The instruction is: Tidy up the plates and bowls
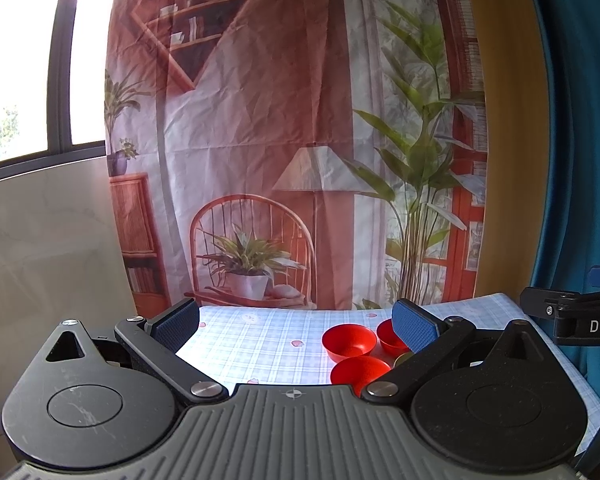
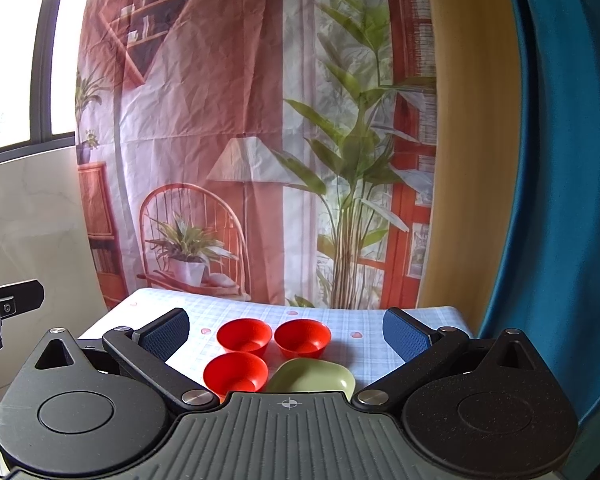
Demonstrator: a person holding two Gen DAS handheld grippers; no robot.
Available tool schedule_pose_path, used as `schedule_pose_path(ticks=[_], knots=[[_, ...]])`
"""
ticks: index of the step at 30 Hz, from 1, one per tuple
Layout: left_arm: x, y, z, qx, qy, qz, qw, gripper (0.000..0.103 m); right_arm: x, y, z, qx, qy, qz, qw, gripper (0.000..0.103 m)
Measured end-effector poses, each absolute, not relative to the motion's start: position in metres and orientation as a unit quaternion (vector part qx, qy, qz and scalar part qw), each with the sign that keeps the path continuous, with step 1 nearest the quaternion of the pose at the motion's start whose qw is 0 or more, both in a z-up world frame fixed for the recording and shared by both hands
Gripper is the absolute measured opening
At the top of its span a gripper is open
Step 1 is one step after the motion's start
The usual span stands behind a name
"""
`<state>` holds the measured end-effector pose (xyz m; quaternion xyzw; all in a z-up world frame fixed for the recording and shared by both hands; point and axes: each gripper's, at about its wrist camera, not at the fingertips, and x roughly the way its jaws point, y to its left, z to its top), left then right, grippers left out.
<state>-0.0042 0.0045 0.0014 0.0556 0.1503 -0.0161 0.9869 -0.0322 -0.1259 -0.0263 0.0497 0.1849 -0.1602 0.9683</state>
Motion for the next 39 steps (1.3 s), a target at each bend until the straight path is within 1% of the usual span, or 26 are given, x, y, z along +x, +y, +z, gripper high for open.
schedule_pose_path(ticks=[39], knots=[[-0.0079, 0.0028, 0.0054, 0.056, 0.145, -0.016, 0.988, 0.103, -0.0378, -0.1241, -0.0225, 0.049, 0.18, -0.158, 0.97, 0.103]])
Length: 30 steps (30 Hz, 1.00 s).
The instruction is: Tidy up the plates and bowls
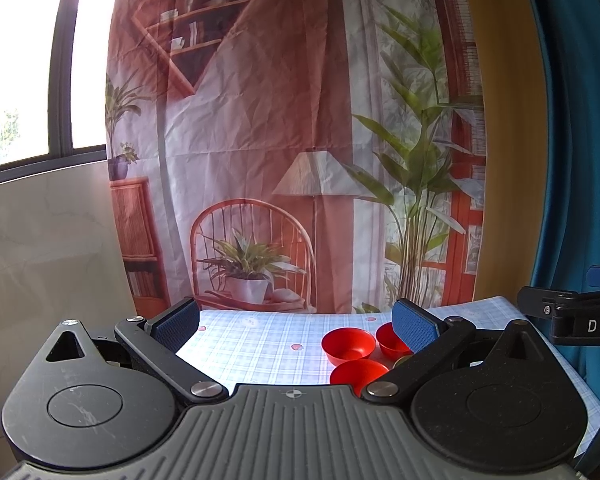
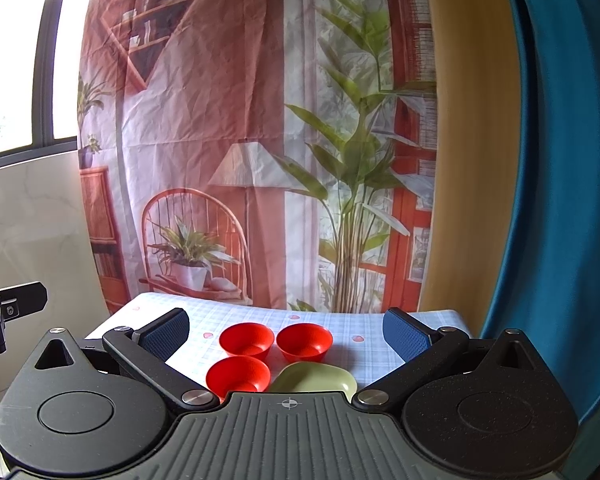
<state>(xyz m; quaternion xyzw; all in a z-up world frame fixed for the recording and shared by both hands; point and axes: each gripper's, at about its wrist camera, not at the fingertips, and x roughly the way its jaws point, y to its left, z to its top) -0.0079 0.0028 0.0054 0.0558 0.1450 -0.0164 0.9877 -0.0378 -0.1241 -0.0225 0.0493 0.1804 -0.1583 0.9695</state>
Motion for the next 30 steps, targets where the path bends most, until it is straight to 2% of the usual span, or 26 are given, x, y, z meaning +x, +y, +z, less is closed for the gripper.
schedule_pose_path(ticks=[18, 30], knots=[[0.012, 0.01, -0.012, 0.029, 0.179, -0.024, 0.983, 0.103, -0.021, -0.143, -0.041, 0.09, 0.186, -0.145, 0.968, 0.103], [0.089, 0.035, -0.049, -0.004, 0.151, 0.039, 0.988, 0.103, 0.022, -0.18, -0.098, 0.056, 0.105, -0.211, 0.97, 0.103]])
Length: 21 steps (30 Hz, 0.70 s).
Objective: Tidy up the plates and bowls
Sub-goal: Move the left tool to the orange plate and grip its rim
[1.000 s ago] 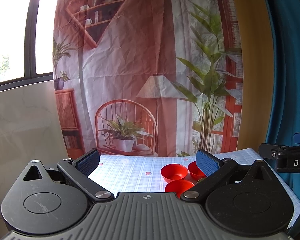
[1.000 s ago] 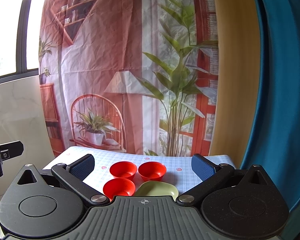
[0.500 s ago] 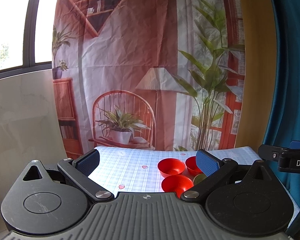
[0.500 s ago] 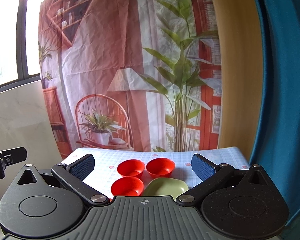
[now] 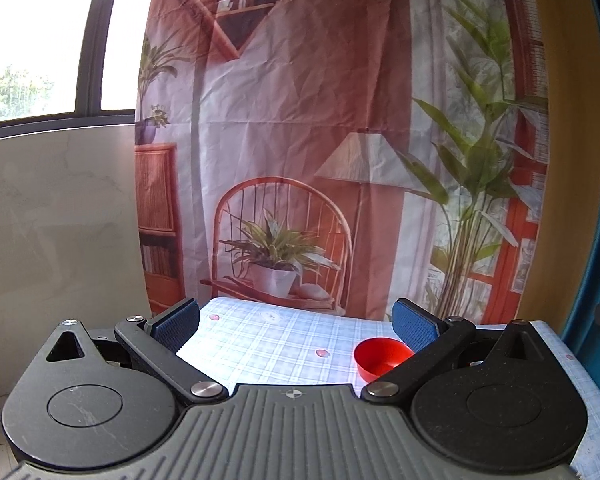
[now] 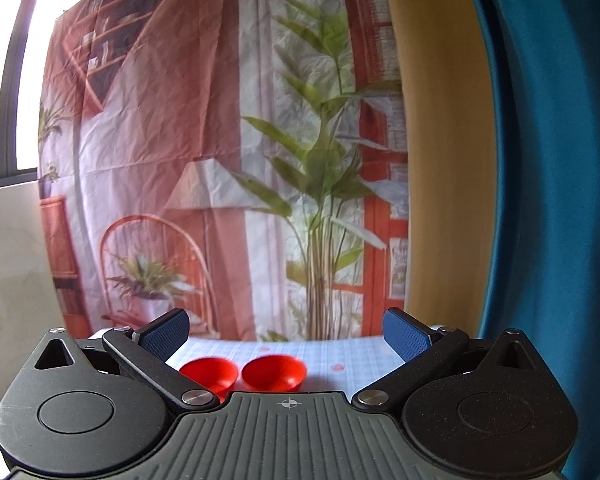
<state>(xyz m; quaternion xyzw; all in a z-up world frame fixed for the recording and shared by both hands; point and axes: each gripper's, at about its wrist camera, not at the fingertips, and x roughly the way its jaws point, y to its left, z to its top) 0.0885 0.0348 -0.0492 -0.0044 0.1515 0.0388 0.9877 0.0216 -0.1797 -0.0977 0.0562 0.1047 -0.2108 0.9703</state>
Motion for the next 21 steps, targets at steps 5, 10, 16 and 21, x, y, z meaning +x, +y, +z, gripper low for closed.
schedule_pose_path(ticks=[5, 10, 16, 21], knots=[[0.125, 0.044, -0.09, -0.029, 0.193, 0.046, 0.98, 0.103, 0.056, -0.202, -0.144, 0.089, 0.119, -0.231, 0.961, 0.103], [0.14, 0.041, -0.132, -0.026, 0.235, 0.04, 0.971, 0.103, 0.074, -0.211, -0.203, 0.121, 0.178, -0.201, 0.956, 0.103], [0.15, 0.038, -0.17, -0.019, 0.285, 0.028, 0.958, 0.102, 0.075, -0.207, -0.252, 0.133, 0.236, -0.195, 0.943, 0.103], [0.151, 0.028, -0.191, 0.007, 0.31, 0.002, 0.951, 0.101, 0.076, -0.204, -0.266, 0.123, 0.257, -0.193, 0.939, 0.103]])
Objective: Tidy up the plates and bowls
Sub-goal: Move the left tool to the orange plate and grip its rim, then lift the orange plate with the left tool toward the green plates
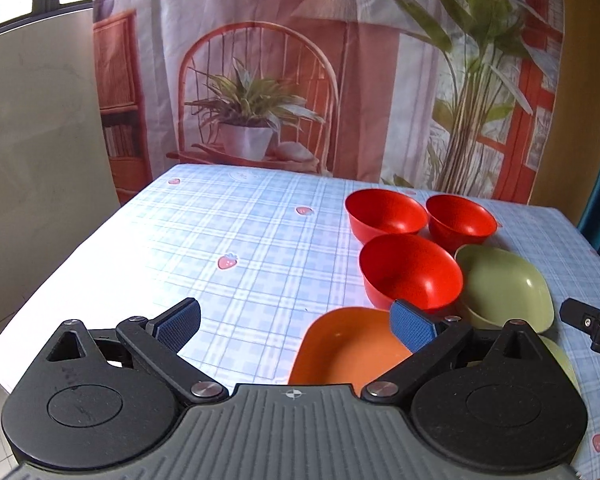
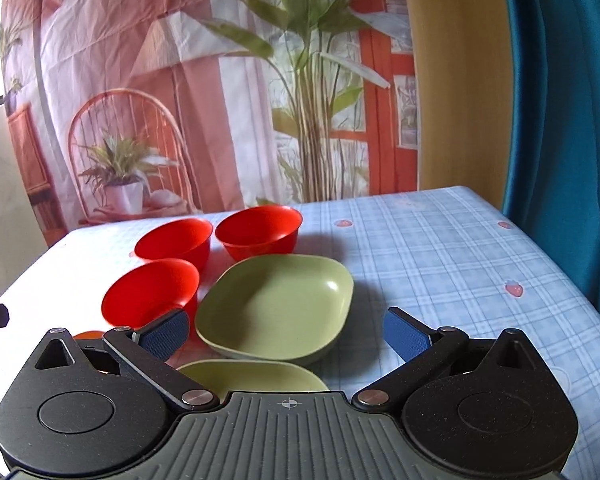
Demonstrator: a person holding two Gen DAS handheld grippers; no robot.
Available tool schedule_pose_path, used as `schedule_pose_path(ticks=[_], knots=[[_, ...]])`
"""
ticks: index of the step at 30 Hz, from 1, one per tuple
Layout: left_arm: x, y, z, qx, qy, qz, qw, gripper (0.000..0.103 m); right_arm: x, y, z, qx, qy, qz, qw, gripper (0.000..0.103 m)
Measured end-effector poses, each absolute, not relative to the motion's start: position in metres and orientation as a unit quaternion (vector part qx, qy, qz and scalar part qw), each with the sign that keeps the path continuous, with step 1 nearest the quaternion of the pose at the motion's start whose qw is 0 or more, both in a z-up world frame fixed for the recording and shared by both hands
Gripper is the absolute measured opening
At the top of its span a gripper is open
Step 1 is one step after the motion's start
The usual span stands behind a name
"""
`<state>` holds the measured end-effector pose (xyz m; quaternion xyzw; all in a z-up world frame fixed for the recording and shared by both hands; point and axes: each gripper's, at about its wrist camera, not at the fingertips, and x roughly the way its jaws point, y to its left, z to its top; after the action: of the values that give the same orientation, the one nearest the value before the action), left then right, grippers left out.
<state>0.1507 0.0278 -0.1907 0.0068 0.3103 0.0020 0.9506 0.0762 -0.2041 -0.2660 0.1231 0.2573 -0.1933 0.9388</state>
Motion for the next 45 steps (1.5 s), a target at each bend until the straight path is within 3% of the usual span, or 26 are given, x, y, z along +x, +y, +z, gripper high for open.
schedule_pose_path(ticks=[4, 9, 11, 14, 20, 23, 30, 37, 45], knots=[[0.157, 0.03, -0.201, 0.004, 0.341, -0.008, 0.94, 0.087, 0.078, -0.202, -0.271, 0.13, 0.272, -0.167, 0.939, 0.102], [0.161, 0.038, -0.216, -0.002, 0.384, -0.001, 0.923, 0.068, 0.079, -0.198, -0.273, 0.14, 0.287, -0.133, 0.938, 0.091], [0.162, 0.041, -0.222, -0.016, 0.401, -0.01, 0.916, 0.052, 0.079, -0.197, -0.273, 0.142, 0.289, -0.12, 0.939, 0.085], [0.164, 0.042, -0.231, -0.029, 0.421, -0.018, 0.906, 0.036, 0.081, -0.193, -0.273, 0.146, 0.295, -0.095, 0.94, 0.076], [0.159, 0.054, -0.24, -0.068, 0.443, -0.021, 0.894, 0.032, 0.09, -0.184, -0.272, 0.14, 0.316, -0.066, 0.936, 0.046], [0.16, 0.063, -0.245, -0.092, 0.455, -0.024, 0.885, 0.032, 0.104, -0.177, -0.275, 0.136, 0.336, -0.046, 0.931, 0.038], [0.161, 0.074, -0.252, -0.122, 0.458, -0.028, 0.88, 0.031, 0.139, -0.16, -0.279, 0.099, 0.352, -0.025, 0.93, 0.035], [0.163, 0.074, -0.256, -0.135, 0.458, -0.049, 0.877, 0.013, 0.164, -0.162, -0.286, 0.106, 0.368, -0.018, 0.924, 0.031], [0.166, 0.077, -0.262, -0.145, 0.459, -0.055, 0.875, 0.013, 0.177, -0.158, -0.3, 0.104, 0.393, -0.007, 0.914, 0.026]])
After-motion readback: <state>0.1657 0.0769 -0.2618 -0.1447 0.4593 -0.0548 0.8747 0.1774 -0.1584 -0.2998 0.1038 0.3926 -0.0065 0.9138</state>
